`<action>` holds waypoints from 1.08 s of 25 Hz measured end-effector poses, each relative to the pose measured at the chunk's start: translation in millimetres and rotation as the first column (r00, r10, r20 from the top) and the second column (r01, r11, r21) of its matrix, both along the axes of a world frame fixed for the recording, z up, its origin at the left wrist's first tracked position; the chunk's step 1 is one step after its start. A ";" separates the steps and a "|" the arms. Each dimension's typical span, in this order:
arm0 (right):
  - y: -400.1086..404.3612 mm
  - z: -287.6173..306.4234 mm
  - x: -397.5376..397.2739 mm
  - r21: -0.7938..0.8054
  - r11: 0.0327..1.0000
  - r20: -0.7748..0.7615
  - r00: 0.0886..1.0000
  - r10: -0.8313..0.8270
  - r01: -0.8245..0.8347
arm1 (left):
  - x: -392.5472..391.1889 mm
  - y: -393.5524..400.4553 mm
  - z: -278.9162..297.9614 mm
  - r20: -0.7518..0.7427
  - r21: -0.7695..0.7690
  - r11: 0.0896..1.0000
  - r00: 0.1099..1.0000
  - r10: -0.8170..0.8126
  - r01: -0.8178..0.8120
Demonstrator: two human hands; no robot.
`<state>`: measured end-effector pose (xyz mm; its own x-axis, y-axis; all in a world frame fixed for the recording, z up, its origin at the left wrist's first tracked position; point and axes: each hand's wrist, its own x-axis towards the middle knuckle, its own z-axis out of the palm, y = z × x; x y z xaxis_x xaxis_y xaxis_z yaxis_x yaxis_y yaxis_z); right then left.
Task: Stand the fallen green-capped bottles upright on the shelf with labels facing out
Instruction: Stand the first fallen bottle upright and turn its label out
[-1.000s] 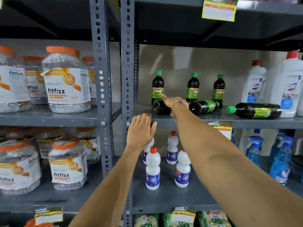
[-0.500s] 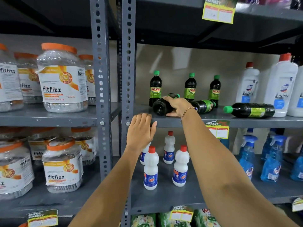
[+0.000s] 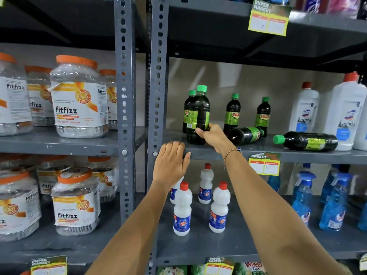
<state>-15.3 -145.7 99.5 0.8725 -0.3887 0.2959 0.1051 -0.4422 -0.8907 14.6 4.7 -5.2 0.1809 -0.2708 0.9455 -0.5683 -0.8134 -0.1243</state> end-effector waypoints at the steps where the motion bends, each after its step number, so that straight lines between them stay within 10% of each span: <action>1: -0.8 -0.9 1.3 -0.038 0.998 -0.007 0.999 0.041 -0.041 | 1.1 -0.3 -0.6 0.007 -0.006 1.000 1.000 -0.006 0.006; 8: -12.2 3.0 -0.5 0.070 0.952 -0.043 0.952 0.303 -0.299 | 0.4 -1.5 -0.6 0.034 -0.025 1.000 0.999 0.014 -0.014; 27: -14.5 -3.8 5.1 -0.061 0.975 -0.068 0.975 0.211 -0.215 | -4.2 -1.3 -0.5 0.000 -0.022 1.000 1.000 0.009 -0.009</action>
<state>-10.2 -160.2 95.7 0.9504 -0.1726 0.2587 0.1498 -0.4749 -0.8672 10.4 3.4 -5.8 0.1828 -0.2482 0.9513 -0.5612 -0.8208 -0.1063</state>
